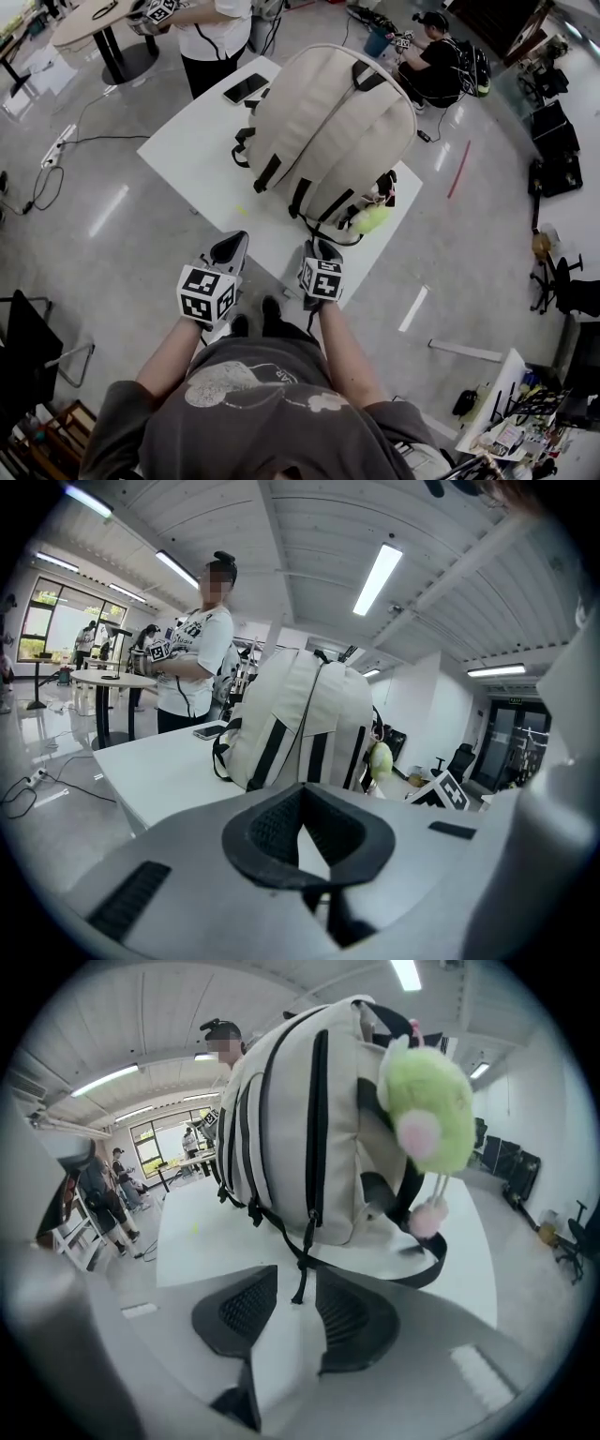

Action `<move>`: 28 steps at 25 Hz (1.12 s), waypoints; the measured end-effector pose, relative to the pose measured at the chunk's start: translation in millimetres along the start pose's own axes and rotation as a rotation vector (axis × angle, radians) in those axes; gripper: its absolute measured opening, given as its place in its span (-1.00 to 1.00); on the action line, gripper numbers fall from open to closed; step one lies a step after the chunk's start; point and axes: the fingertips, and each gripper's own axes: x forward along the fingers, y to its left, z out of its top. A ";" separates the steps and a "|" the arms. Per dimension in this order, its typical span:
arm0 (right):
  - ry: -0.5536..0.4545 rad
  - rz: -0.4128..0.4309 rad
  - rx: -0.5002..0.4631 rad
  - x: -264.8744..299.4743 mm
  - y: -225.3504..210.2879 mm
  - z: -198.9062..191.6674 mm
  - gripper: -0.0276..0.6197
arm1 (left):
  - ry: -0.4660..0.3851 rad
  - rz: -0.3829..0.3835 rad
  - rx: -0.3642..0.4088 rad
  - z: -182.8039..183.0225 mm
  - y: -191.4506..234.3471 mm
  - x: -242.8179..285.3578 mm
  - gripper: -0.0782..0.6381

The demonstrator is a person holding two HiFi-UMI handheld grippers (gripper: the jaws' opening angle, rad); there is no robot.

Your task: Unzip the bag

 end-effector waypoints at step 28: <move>-0.397 -0.077 -0.053 -119.5 47.2 66.6 -0.92 | -0.042 -0.061 -0.002 -24.1 -12.1 -60.4 -0.76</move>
